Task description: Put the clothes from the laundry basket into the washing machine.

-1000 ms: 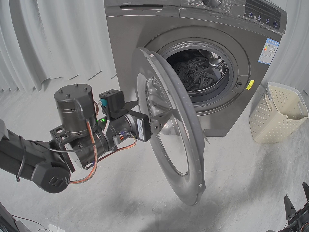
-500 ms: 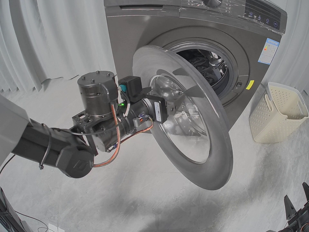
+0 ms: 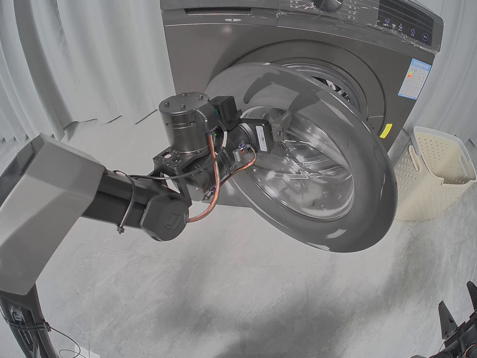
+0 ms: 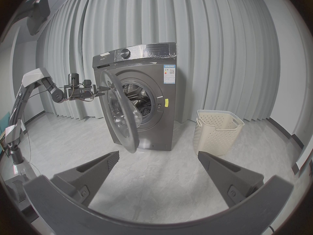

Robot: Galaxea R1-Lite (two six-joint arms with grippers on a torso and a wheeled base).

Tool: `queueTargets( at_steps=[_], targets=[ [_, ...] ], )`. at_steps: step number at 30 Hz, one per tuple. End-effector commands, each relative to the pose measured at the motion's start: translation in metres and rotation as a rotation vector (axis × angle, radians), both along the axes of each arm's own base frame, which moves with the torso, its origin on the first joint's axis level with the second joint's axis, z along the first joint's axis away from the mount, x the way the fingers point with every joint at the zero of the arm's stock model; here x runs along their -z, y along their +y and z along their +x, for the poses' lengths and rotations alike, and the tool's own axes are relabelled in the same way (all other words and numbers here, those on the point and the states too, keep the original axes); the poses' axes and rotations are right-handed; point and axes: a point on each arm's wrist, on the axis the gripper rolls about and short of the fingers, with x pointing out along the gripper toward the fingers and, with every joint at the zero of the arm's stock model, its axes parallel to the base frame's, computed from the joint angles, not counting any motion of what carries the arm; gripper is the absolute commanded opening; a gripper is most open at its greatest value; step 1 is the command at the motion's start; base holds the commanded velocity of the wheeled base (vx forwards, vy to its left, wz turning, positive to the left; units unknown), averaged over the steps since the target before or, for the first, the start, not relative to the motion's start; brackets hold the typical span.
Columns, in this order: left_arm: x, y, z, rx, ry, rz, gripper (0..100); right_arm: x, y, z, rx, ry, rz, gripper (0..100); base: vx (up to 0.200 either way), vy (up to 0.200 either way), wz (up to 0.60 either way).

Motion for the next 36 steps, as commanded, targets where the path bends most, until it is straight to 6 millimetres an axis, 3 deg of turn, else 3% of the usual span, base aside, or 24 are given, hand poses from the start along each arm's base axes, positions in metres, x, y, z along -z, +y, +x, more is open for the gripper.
queueTargets(
  at_steps=[1, 5, 9, 13, 14, 15, 17, 18, 19, 22, 23, 25, 30, 36],
  targets=[
    [0.014, -0.008, 0.016, -0.026, 0.014, -0.01, 100, 0.005, 0.0, 0.001, 0.0, 0.012, -0.001, 100, 0.0, 0.0, 0.0],
    [0.018, -0.006, 0.012, -0.023, 0.037, 0.0, 100, 0.005, 0.0, 0.001, 0.0, 0.012, -0.001, 100, 0.0, 0.0, 0.0],
    [0.008, 0.012, -0.021, 0.001, 0.062, 0.023, 100, 0.005, 0.0, 0.001, 0.0, 0.012, -0.001, 100, 0.0, 0.0, 0.0],
    [-0.002, 0.046, -0.075, 0.027, 0.095, 0.049, 100, 0.005, 0.0, 0.001, 0.0, 0.012, -0.001, 100, 0.0, 0.0, 0.0],
    [-0.002, 0.049, -0.08, 0.028, 0.099, 0.051, 100, 0.005, 0.0, 0.001, 0.0, 0.012, -0.001, 100, 0.0, 0.0, 0.0],
    [-0.004, 0.067, -0.105, 0.034, 0.106, 0.06, 100, 0.005, 0.0, 0.001, 0.0, 0.012, -0.001, 100, 0.0, 0.0, 0.0],
    [-0.003, 0.09, -0.136, 0.04, 0.113, 0.066, 100, 0.005, 0.0, 0.001, 0.0, 0.012, -0.001, 100, 0.0, 0.0, 0.0],
    [-0.003, 0.09, -0.136, 0.04, 0.113, 0.066, 100, 0.005, 0.0, 0.001, 0.0, 0.012, -0.001, 100, 0.0, 0.0, 0.0],
    [-0.003, 0.114, -0.165, 0.037, 0.105, 0.061, 100, 0.005, 0.0, 0.001, 0.0, 0.012, -0.001, 100, 0.0, 0.0, 0.0],
    [0.001, 0.149, -0.206, 0.03, 0.088, 0.051, 100, 0.005, 0.0, 0.001, 0.0, 0.012, -0.001, 100, 0.0, 0.0, 0.0],
    [0.002, 0.152, -0.21, 0.03, 0.087, 0.05, 100, 0.005, 0.0, 0.001, 0.0, 0.012, -0.001, 100, 0.0, 0.0, 0.0],
    [0.015, 0.176, -0.236, 0.016, 0.096, 0.058, 100, 0.005, 0.0, 0.001, 0.0, 0.012, -0.001, 100, 0.0, 0.0, 0.0],
    [0.037, 0.214, -0.267, -0.081, 0.093, 0.069, 100, 0.005, 0.0, 0.001, 0.0, 0.012, -0.001, 100, 0.0, 0.0, 0.0],
    [0.033, 0.238, -0.289, -0.211, 0.014, 0.018, 100, 0.005, 0.0, 0.001, 0.0, 0.012, -0.001, 100, 0.0, 0.0, 0.0]
  ],
)
